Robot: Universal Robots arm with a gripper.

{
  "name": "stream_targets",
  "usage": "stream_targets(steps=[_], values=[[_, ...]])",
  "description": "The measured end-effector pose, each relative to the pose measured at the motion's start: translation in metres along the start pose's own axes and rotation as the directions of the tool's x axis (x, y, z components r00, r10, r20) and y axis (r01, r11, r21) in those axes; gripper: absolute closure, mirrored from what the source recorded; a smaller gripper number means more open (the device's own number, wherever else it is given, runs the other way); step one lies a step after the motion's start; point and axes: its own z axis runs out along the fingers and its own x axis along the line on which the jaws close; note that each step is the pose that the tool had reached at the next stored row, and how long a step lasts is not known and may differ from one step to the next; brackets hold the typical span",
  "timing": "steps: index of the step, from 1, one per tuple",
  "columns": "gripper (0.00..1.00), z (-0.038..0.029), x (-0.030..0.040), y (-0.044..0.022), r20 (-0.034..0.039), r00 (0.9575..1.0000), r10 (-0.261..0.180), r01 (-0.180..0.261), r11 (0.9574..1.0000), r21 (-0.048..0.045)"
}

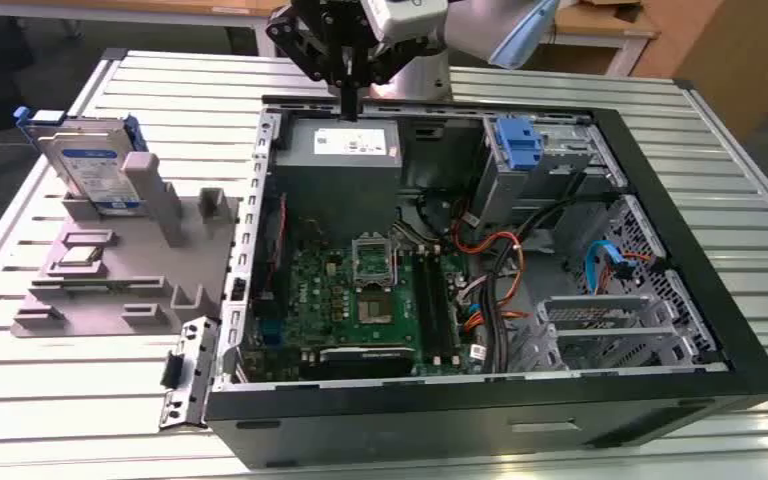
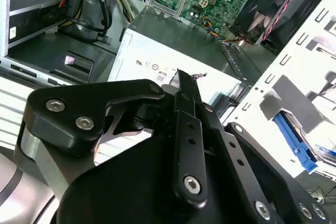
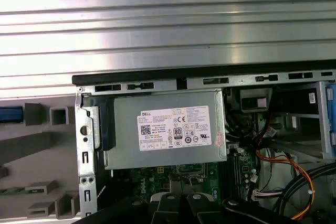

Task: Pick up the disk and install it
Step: 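Reach for the disk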

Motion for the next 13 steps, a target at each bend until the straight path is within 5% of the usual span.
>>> stream_targets(steps=[13], values=[[0.9,0.0,0.0002,0.0,0.0,1.0,0.0,0.0,1.0,0.0]])
